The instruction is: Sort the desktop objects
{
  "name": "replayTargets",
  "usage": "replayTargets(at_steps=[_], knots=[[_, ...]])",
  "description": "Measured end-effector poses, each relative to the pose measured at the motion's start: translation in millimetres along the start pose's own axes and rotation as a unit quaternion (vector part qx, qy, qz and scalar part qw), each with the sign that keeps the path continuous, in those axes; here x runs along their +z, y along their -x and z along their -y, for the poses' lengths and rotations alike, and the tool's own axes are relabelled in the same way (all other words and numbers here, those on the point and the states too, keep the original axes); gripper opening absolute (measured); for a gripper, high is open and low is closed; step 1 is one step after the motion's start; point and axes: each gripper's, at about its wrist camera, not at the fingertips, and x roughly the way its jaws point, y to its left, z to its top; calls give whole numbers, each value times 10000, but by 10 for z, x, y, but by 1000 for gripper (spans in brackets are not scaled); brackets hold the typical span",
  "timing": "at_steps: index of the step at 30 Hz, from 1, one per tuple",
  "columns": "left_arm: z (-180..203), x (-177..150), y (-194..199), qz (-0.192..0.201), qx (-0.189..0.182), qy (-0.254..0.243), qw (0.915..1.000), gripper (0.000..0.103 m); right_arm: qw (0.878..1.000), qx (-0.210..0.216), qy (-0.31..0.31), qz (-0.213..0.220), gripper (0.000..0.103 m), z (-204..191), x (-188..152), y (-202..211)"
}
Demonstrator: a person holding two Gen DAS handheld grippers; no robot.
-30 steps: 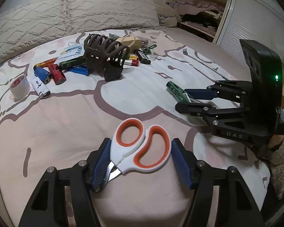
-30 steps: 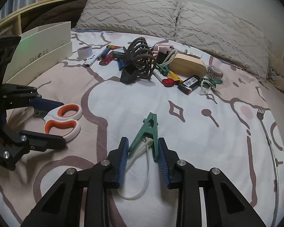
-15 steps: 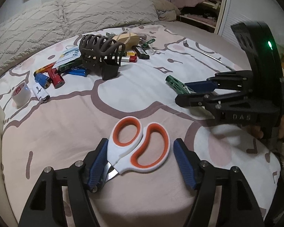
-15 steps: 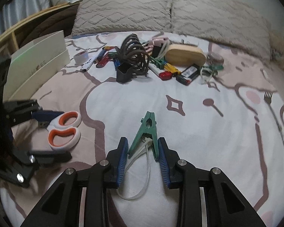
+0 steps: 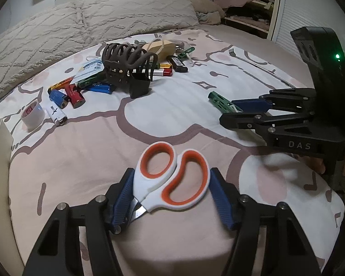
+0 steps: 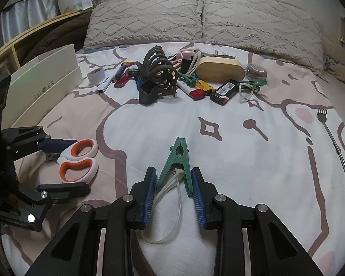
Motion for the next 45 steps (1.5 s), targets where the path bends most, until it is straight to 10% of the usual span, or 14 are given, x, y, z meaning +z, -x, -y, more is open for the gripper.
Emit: replayTargets(at_steps=[22, 45], knots=[[-118, 45, 105, -26, 579, 531, 9969, 64, 9988, -136, 58, 472, 31, -31, 34, 221], [32, 204, 690, 790, 551, 811, 9920, 64, 9954, -363, 72, 883, 31, -230, 72, 652]])
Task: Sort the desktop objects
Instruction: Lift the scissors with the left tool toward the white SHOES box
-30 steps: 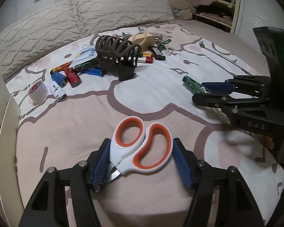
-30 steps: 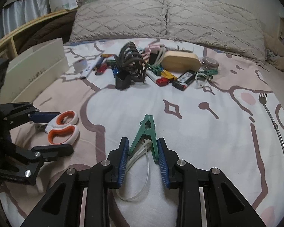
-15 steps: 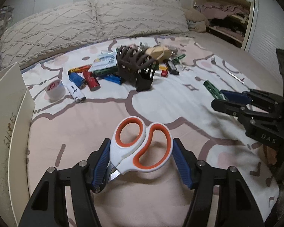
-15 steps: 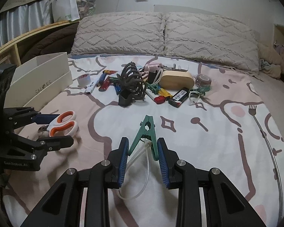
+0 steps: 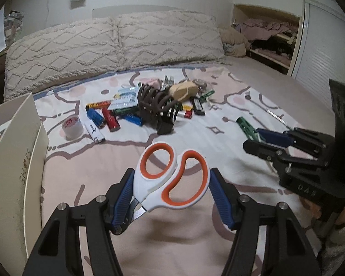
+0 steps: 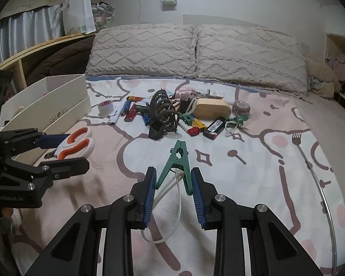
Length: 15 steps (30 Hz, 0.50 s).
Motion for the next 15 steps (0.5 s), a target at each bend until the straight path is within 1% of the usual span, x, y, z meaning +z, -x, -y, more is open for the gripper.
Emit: replayTargets(at_steps=[3, 7, 10, 15], knots=[[-12, 60, 65, 119, 31, 8, 9999, 64, 10000, -23, -29, 75, 31, -6, 32, 57], [-73, 142, 176, 312, 65, 78, 9995, 64, 9992, 219, -305, 131, 31, 14, 110, 103], [-138, 186, 263, 445, 137, 134, 9988, 64, 9994, 155, -198, 224, 31, -81, 199, 137], [-229, 252, 424, 650, 310, 201, 9972, 64, 9992, 181, -81, 347, 31, -229, 338, 202]])
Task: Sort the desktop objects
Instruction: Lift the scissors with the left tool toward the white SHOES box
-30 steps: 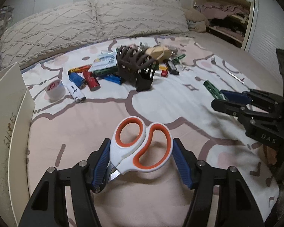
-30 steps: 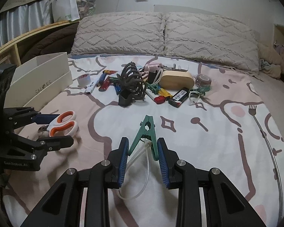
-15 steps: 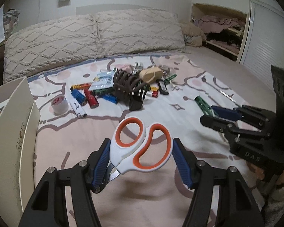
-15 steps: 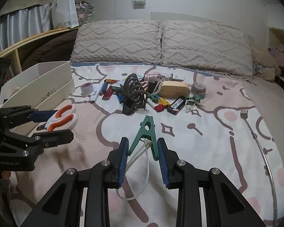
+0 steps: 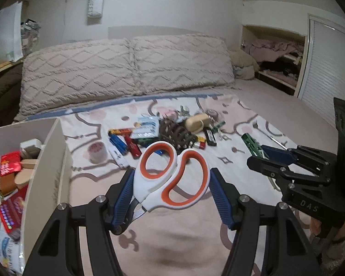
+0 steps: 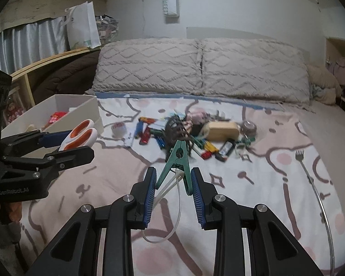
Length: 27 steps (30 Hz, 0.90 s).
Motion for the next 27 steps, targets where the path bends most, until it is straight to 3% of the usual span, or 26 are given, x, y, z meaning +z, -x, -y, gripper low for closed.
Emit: replayTargets(at_steps=[16, 27], knots=[[-459, 247, 543, 855, 390, 374, 9949, 64, 9992, 171, 200, 289, 31, -430, 362, 129], [-722, 307, 894, 1325, 826, 538, 9863, 64, 9980, 373, 279, 433, 31, -725, 552, 110]])
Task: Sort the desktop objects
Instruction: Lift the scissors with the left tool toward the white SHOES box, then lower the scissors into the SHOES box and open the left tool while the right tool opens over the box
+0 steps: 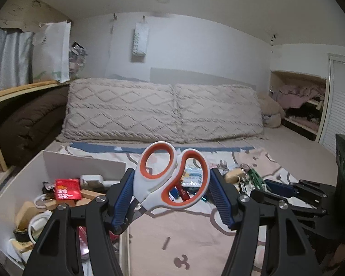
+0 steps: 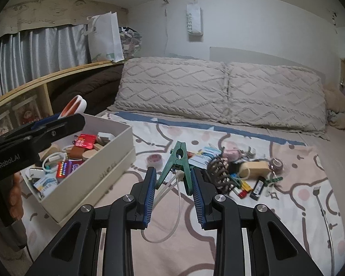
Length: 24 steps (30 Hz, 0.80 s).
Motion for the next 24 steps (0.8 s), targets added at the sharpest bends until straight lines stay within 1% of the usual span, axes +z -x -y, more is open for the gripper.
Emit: replayTargets(at_steps=[2, 11, 19, 24], knots=[[-65, 22, 42, 71, 46, 51, 10000, 64, 10000, 36, 63, 13, 31, -65, 51, -12], [-447, 113, 188, 289, 504, 316, 9978, 64, 9992, 133, 358, 143, 31, -399, 293, -64], [-796, 206, 285, 451, 668, 669, 9945, 64, 9982, 312, 479, 152, 31, -632, 459, -148], [-987, 249, 284, 437, 660, 909, 9927, 64, 9977, 452, 484, 128, 31, -749, 539, -208]])
